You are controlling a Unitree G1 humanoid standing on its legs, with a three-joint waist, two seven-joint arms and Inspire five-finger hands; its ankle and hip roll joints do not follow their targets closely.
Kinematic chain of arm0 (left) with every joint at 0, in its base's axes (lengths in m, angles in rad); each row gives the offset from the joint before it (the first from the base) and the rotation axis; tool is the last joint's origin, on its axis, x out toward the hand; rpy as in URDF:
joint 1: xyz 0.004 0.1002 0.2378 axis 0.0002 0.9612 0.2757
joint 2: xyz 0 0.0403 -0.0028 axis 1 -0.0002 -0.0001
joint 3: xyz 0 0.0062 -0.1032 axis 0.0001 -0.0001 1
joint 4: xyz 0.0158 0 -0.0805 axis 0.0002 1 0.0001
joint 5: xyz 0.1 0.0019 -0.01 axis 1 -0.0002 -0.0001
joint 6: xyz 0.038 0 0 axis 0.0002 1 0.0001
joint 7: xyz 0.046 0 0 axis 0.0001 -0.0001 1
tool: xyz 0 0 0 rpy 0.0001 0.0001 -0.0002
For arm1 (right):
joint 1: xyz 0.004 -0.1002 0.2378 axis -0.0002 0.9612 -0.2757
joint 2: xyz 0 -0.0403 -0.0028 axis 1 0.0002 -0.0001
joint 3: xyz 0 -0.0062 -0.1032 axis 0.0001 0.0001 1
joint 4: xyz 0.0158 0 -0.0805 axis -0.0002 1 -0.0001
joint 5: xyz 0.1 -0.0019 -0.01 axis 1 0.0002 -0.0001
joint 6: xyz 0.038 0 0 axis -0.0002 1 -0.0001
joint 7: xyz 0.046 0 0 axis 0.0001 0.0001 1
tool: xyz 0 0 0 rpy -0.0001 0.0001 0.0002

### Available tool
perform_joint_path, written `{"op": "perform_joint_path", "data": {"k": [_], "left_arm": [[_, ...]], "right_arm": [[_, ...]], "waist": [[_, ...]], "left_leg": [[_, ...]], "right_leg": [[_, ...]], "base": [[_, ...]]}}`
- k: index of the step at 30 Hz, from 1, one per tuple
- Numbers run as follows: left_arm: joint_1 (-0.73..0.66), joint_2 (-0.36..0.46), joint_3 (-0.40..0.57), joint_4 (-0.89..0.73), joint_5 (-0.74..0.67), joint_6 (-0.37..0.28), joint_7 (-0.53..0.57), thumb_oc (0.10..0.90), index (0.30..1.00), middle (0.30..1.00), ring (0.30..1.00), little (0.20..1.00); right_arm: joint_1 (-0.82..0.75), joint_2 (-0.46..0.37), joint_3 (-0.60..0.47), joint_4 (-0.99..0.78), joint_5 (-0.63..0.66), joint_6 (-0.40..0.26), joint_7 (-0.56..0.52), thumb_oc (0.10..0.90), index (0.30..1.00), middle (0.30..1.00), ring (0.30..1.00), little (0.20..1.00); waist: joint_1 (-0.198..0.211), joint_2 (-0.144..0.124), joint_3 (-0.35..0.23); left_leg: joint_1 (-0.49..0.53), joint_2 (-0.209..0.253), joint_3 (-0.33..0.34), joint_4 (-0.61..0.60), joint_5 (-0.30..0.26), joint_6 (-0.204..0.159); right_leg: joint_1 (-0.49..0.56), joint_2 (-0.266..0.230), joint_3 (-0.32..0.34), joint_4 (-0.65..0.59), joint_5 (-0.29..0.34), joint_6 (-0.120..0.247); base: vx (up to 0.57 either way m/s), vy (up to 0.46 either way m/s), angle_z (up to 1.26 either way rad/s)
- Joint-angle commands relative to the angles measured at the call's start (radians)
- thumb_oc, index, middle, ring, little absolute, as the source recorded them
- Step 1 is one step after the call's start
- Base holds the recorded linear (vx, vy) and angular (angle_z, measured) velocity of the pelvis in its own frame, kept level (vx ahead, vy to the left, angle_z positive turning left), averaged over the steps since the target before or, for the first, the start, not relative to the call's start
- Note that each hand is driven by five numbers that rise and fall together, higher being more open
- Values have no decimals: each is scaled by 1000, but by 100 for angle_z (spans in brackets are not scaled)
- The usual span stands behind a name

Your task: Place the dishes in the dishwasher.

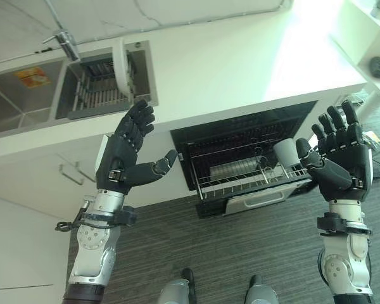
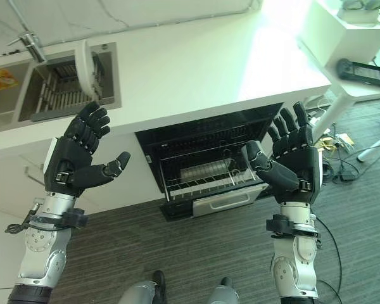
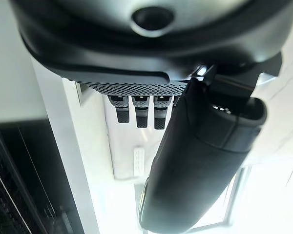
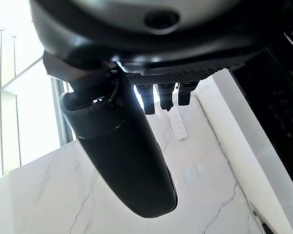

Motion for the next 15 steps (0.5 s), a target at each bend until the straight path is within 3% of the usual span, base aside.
{"op": "perform_joint_path", "data": {"k": [1,2,3,6,11,12,15], "left_arm": [[-20,32,38,-91,-2,-75,-33,800,900,900,900,900],[-14,33,39,-96,11,-83,-49,800,900,900,900,900],[-13,34,40,-98,15,-85,-46,800,900,900,900,900],[-3,38,50,-99,19,-110,-32,800,900,900,900,900],[16,36,64,-112,7,-127,0,800,900,900,900,900],[-89,-28,-130,-80,-164,66,-49,800,900,900,900,900],[-101,-29,-120,-55,-161,64,-22,800,900,900,900,900]], "right_arm": [[-64,-41,-27,-98,-28,-75,40,800,900,900,900,900],[-54,-30,-26,-114,-30,-66,41,800,900,900,900,900],[-53,-29,-25,-115,-30,-64,42,800,900,900,900,900],[-52,-26,-31,-84,-14,-65,75,800,900,900,900,900],[-64,-44,-28,-66,-33,-29,66,800,900,900,900,900],[-90,-161,37,-10,-36,21,50,800,900,900,900,900],[-46,-145,34,-15,-27,-22,94,800,900,900,900,900]], "waist": [[0,22,-111],[-6,26,-99],[-6,24,-98],[-1,12,-99],[15,-21,-107],[-86,-42,-100],[-100,-35,-120]], "left_leg": [[56,37,0,-55,-75,-4],[55,14,-37,-55,-86,37],[53,11,-40,-55,-87,41],[54,15,-40,-55,-84,24],[55,30,-7,-55,-79,2],[38,49,17,-55,-8,-40],[53,36,14,-55,-23,-34]], "right_leg": [[51,116,-85,68,-121,3],[-9,131,-41,205,-79,22],[-22,129,-35,221,-76,25],[-12,99,-46,71,-53,24],[-32,64,-37,68,-99,28],[-42,196,93,68,-113,-34],[-38,198,82,68,-120,-36]], "base": [[115,156,11],[77,114,17],[60,19,27],[33,-113,1],[16,-169,-2],[78,-34,1],[165,33,6]]}}
